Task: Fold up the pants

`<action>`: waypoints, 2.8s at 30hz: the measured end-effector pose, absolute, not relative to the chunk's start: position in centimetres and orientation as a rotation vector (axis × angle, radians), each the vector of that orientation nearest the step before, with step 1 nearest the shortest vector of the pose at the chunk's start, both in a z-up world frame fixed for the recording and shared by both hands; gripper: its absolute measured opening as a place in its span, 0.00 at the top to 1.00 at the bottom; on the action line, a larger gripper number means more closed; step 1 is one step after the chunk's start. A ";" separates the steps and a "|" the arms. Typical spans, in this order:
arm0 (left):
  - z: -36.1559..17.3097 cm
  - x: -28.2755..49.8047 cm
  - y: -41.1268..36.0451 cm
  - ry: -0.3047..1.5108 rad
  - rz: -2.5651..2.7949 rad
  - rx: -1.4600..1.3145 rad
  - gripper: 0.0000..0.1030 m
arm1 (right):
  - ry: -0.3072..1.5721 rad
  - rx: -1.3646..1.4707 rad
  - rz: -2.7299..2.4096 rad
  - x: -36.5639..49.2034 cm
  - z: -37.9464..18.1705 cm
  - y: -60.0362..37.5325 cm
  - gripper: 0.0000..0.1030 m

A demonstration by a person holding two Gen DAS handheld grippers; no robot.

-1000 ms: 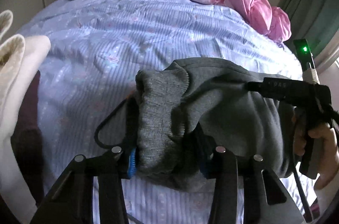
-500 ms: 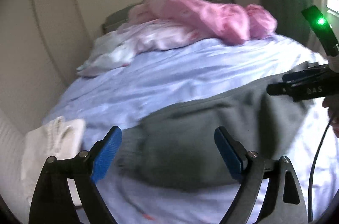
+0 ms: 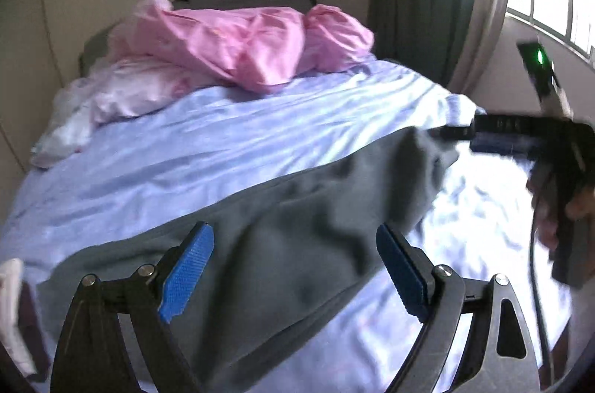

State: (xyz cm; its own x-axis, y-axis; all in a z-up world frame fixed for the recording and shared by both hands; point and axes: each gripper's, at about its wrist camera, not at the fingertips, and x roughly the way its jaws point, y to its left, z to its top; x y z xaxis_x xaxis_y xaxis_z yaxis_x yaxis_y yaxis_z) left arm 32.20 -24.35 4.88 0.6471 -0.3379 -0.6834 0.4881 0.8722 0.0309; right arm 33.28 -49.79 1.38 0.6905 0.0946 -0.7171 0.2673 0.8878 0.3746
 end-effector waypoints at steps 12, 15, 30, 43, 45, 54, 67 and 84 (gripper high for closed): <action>3.1 36.0 -32.0 0.803 -0.464 0.128 0.13 | 0.860 0.761 -0.079 34.8 -6.7 -58.2 0.30; 2.0 36.0 -32.4 0.809 -0.454 0.151 0.13 | 0.859 0.849 -0.028 35.6 -8.7 -58.9 0.30; -4.3 36.4 -30.4 0.906 -0.386 0.188 0.13 | 0.814 0.719 -0.101 39.6 -7.3 -57.2 0.75; -4.9 35.9 -29.0 0.885 -0.362 0.217 0.13 | 0.861 0.584 -0.196 39.3 -7.0 -58.4 0.43; -4.5 35.5 -29.2 0.866 -0.365 0.220 0.13 | 0.809 0.580 -0.196 37.1 -6.2 -58.9 0.29; -3.8 33.7 -31.7 0.811 -0.385 0.269 0.13 | 0.768 0.871 -0.114 35.6 -9.8 -61.3 0.21; -4.5 32.3 -34.4 0.786 -0.421 0.310 0.13 | 0.714 0.950 -0.233 33.3 -12.8 -63.3 0.54; -4.6 33.1 -32.8 0.781 -0.387 0.330 0.13 | 0.662 1.331 -0.118 36.3 -18.0 -63.1 0.68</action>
State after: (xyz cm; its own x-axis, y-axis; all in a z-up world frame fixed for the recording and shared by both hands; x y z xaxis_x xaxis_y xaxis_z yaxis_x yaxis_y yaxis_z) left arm 33.13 -32.80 -4.57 0.6471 -0.2138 -0.7318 0.4531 0.8799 0.1435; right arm 36.29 -63.11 -17.95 0.8128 0.2864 -0.5073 0.4435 0.2605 0.8576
